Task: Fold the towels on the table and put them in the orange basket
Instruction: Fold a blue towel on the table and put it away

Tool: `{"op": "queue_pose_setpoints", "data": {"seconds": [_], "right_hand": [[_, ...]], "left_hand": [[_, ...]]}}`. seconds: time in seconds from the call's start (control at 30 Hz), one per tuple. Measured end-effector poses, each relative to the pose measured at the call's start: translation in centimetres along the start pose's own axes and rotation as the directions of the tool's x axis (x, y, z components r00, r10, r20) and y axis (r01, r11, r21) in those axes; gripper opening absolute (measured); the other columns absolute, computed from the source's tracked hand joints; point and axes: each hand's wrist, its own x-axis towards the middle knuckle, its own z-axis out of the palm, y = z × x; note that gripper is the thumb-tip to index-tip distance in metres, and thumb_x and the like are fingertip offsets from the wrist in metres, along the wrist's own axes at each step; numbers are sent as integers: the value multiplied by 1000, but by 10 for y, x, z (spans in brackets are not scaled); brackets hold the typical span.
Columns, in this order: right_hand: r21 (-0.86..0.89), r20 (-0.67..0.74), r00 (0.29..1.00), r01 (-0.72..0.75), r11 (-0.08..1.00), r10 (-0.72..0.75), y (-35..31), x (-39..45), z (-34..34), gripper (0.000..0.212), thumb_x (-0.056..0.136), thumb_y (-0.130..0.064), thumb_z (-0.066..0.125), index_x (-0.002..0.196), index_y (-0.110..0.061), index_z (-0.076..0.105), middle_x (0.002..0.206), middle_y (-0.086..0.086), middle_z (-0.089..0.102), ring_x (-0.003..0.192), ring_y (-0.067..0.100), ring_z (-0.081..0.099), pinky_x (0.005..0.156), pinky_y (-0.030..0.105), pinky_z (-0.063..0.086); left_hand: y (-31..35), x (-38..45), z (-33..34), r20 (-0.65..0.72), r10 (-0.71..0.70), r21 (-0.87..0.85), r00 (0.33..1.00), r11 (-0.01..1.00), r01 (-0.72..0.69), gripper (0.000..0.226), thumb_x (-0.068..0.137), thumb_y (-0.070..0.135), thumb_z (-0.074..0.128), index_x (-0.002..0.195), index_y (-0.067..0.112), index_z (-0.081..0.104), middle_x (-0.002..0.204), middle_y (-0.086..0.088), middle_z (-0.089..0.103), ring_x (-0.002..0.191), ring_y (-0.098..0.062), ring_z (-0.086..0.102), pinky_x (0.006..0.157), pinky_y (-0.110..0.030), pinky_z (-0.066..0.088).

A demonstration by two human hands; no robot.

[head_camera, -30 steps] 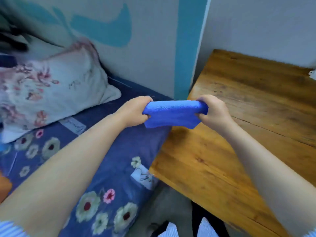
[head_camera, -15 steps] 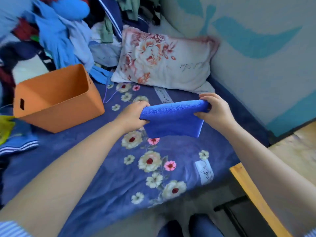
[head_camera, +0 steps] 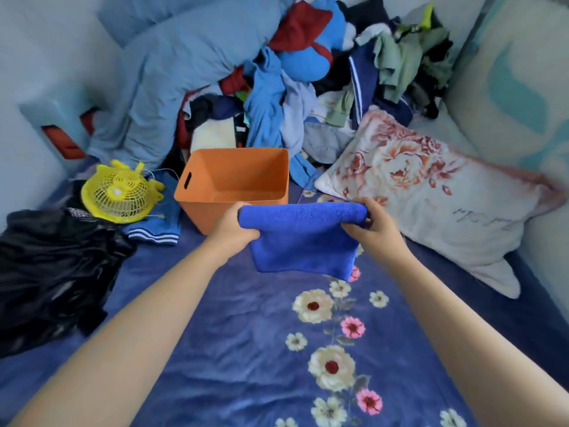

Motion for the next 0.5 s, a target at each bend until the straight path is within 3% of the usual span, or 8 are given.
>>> {"op": "queue_pose_setpoints", "data": {"seconds": [0.07, 0.17, 0.27, 0.37, 0.5], "right_hand": [[40, -13, 1000, 5, 999, -5, -7, 26, 15, 29, 84, 1, 54, 88, -27, 48, 76, -12, 54, 67, 3, 50, 54, 5, 40], [78, -74, 995, -54, 995, 60, -18, 58, 39, 19, 85, -11, 58, 104, -14, 56, 86, 1, 63, 75, 16, 56, 64, 25, 47], [156, -78, 985, -138, 978, 152, -31, 86, 67, 12, 84, -14, 60, 91, -6, 66, 78, 6, 67, 67, 14, 56, 61, 25, 44], [168, -87, 982, -153, 974, 169, -43, 116, 106, 12, 85, -14, 60, 77, -6, 64, 62, 0, 59, 58, 11, 50, 56, 24, 40], [107, -151, 975, -146, 984, 161, -52, 155, 161, 22, 87, -12, 55, 69, 1, 49, 60, 8, 38, 62, 18, 34, 55, 28, 28]], "left_hand": [[-1, 17, -18, -7, -43, -154, 999, 987, 41, 31, 81, -11, 54, 98, 16, 51, 80, 11, 55, 71, -2, 51, 55, -10, 43], [-8, 36, -40, -10, -74, -299, 997, 952, 68, 35, 87, -4, 55, 119, 8, 50, 100, 1, 58, 90, -12, 55, 60, -14, 46], [-24, 60, -61, -76, -80, -372, 994, 927, 46, 34, 90, 3, 52, 119, 19, 46, 107, 4, 56, 100, -14, 53, 77, -23, 47], [-44, 95, -90, -105, -48, -339, 993, 941, 9, 30, 92, 10, 50, 107, 34, 42, 97, 16, 55, 95, -7, 54, 84, -25, 46], [-68, 149, -127, -147, 2, -226, 989, 973, -35, 26, 92, 11, 51, 110, 29, 43, 89, 19, 52, 89, -7, 52, 76, -22, 44]]}}
